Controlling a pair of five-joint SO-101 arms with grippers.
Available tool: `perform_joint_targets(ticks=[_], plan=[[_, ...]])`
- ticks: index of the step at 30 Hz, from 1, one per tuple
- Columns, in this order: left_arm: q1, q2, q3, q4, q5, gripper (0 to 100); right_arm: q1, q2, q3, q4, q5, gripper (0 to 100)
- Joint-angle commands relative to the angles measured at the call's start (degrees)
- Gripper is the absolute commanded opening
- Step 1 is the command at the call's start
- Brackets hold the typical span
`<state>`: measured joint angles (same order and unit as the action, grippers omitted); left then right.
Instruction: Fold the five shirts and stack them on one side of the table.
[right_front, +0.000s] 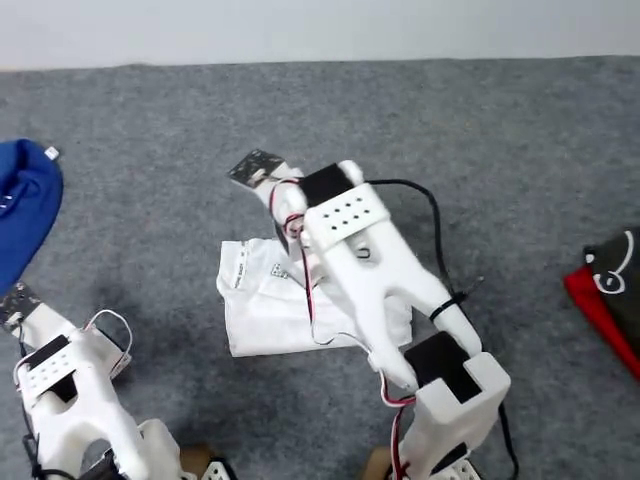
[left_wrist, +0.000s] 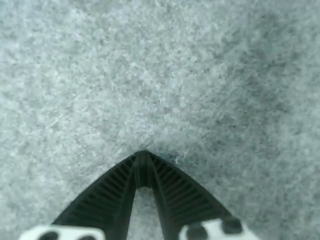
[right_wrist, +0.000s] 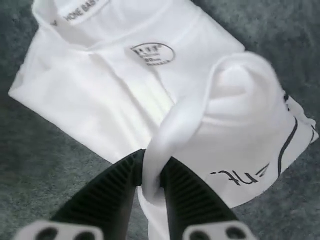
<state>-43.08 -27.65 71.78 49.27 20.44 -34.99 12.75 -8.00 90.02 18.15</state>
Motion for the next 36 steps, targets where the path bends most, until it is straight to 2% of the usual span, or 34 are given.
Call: perform_joint_targets(ticks=[1, 9, 22, 36], plan=[[-0.3, -0.1, 1.2, 0.4, 0.4, 0, -3.3, -3.4, -1.8, -0.2, 0.3, 2.8], [-0.3, -0.1, 1.2, 0.4, 0.4, 0, -7.9, -3.2, -1.9, -3.5, 0.1, 2.8], [-0.3, -0.1, 1.2, 0.4, 0.4, 0, -8.7, -3.1, -1.9, -10.5, 0.4, 2.9], [-0.3, -0.1, 1.2, 0.4, 0.4, 0, -11.8, 1.5, -1.9, -13.1, 0.5, 3.1]])
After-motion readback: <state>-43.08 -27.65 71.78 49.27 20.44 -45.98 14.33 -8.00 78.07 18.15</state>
